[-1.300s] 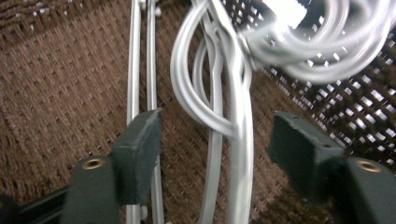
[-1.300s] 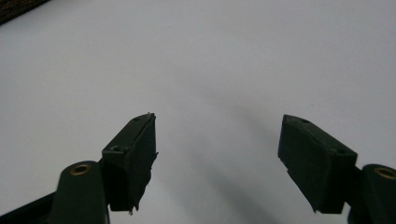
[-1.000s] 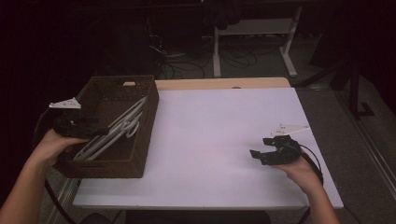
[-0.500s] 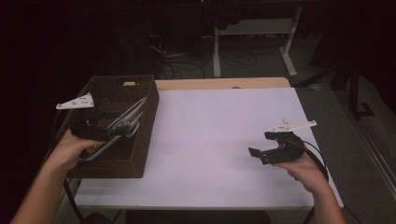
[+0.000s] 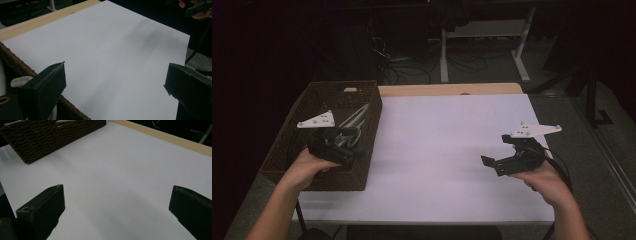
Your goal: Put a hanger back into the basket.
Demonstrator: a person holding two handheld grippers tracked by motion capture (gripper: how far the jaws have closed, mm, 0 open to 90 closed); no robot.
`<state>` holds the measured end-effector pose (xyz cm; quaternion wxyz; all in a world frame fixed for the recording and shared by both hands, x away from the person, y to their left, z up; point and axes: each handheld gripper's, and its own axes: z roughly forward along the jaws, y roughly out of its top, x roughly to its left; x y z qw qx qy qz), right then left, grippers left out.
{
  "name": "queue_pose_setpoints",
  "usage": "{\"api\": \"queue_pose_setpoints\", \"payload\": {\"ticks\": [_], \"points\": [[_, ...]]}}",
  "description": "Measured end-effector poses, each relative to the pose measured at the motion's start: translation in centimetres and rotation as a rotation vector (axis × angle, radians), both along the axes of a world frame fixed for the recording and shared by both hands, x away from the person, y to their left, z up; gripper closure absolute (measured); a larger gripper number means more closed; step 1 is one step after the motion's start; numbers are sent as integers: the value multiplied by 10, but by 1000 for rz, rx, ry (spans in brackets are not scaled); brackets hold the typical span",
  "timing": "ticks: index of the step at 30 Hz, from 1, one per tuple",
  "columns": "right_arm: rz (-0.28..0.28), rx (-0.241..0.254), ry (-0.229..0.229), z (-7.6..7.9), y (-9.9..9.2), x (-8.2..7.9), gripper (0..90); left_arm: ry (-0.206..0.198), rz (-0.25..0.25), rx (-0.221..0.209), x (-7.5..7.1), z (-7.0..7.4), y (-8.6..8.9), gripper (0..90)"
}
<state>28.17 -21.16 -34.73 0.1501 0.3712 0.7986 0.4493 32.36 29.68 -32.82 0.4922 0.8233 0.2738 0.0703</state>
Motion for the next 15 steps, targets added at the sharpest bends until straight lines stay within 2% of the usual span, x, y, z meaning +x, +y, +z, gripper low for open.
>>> {"api": "queue_pose_setpoints", "payload": {"ticks": [15], "points": [[16,-4,9,-4,0,1,2,-10,-9,15,-2,-3,-2,23]]}}
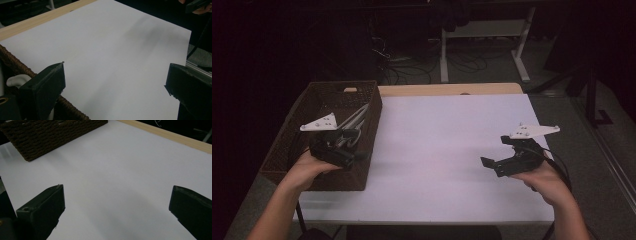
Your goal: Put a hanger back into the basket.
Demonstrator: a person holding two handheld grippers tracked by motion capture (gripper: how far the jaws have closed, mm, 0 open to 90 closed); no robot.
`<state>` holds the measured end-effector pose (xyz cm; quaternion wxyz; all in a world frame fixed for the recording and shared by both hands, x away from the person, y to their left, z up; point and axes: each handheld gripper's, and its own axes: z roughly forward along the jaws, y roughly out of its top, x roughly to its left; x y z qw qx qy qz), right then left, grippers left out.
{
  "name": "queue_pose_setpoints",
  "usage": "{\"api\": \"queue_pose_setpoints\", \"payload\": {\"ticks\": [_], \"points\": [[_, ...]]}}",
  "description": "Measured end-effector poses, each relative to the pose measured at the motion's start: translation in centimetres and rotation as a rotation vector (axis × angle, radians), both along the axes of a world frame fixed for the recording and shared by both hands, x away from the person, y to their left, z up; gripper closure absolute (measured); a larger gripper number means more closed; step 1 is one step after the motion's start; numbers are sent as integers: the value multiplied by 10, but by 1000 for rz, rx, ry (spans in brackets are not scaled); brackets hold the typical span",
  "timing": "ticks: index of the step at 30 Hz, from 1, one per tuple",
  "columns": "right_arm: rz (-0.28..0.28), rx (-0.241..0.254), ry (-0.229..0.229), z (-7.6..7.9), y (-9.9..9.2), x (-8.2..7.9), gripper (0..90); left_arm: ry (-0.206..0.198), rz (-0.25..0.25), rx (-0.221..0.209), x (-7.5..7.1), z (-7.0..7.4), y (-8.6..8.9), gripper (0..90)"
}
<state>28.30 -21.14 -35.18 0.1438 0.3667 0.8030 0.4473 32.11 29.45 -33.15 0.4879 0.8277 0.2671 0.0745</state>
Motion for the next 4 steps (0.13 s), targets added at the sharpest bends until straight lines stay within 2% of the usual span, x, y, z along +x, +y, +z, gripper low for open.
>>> {"api": "queue_pose_setpoints", "payload": {"ticks": [4], "points": [[-1,1,4,-1,-1,0,2,-20,6,-17,-4,3,-1,23]]}}
